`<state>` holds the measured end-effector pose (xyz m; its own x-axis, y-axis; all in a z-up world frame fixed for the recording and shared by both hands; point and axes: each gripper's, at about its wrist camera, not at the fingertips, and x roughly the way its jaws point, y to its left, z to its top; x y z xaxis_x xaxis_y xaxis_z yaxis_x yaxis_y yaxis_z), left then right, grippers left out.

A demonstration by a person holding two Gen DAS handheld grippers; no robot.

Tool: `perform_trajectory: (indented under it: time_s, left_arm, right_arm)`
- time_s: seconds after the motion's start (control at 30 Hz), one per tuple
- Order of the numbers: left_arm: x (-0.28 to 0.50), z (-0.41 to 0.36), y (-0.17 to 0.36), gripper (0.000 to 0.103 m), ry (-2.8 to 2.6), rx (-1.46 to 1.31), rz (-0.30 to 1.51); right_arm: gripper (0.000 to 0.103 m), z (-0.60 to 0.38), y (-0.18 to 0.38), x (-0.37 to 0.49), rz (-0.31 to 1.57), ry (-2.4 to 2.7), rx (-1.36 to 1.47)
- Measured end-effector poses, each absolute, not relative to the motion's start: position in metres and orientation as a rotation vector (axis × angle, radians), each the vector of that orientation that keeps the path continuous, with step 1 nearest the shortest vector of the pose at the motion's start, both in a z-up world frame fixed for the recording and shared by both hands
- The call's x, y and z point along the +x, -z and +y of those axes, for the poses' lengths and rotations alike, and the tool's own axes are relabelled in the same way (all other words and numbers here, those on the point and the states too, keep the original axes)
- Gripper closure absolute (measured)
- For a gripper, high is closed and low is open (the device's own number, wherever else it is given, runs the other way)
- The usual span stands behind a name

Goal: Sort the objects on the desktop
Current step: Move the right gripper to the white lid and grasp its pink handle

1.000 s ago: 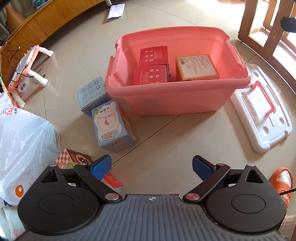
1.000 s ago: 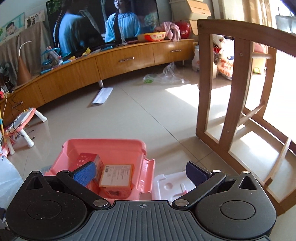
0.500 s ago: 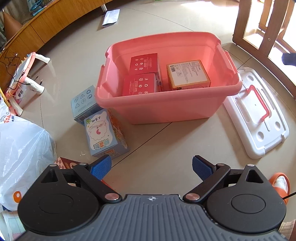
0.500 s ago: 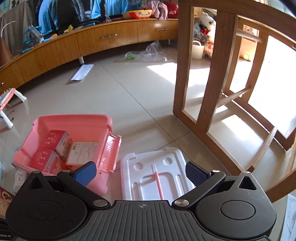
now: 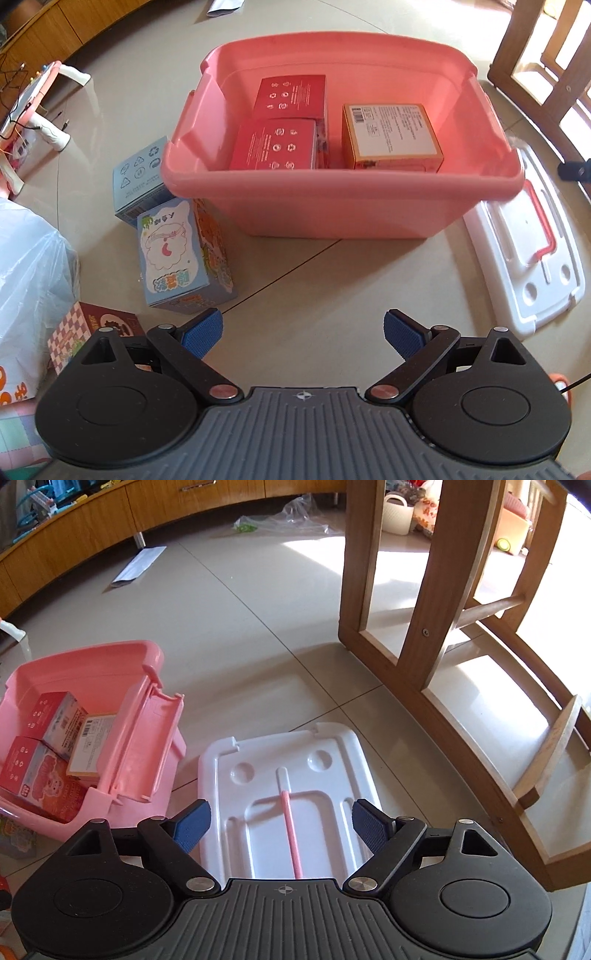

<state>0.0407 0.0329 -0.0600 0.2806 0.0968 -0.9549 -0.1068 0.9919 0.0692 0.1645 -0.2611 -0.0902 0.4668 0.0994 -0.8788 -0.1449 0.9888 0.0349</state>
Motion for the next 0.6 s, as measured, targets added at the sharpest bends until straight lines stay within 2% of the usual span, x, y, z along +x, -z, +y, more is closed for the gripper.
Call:
perform_trajectory:
  time_s: [0.2,0.43,0.53,0.6]
  left_arm:
    - [0.054,0.028,0.057,0.007,-0.128,0.005,1.240]
    - [0.063,0.029,0.070,0.007,-0.122,-0.015,1.276]
    - [0.065,0.030,0.075,0.007,-0.118,-0.030,1.288]
    - [0.066,0.029,0.075,0.007,-0.114,-0.032,1.285]
  right_arm:
    - [0.021,-0.252,0.119,0.187,1.129,-0.168,-0.067]
    - [0.022,-0.246,0.150,0.195,1.193,-0.158,-0.144]
    - [0.025,-0.247,0.161,0.196,1.223,-0.138,-0.187]
    - [0.035,-0.251,0.169,0.195,1.248,-0.130,-0.193]
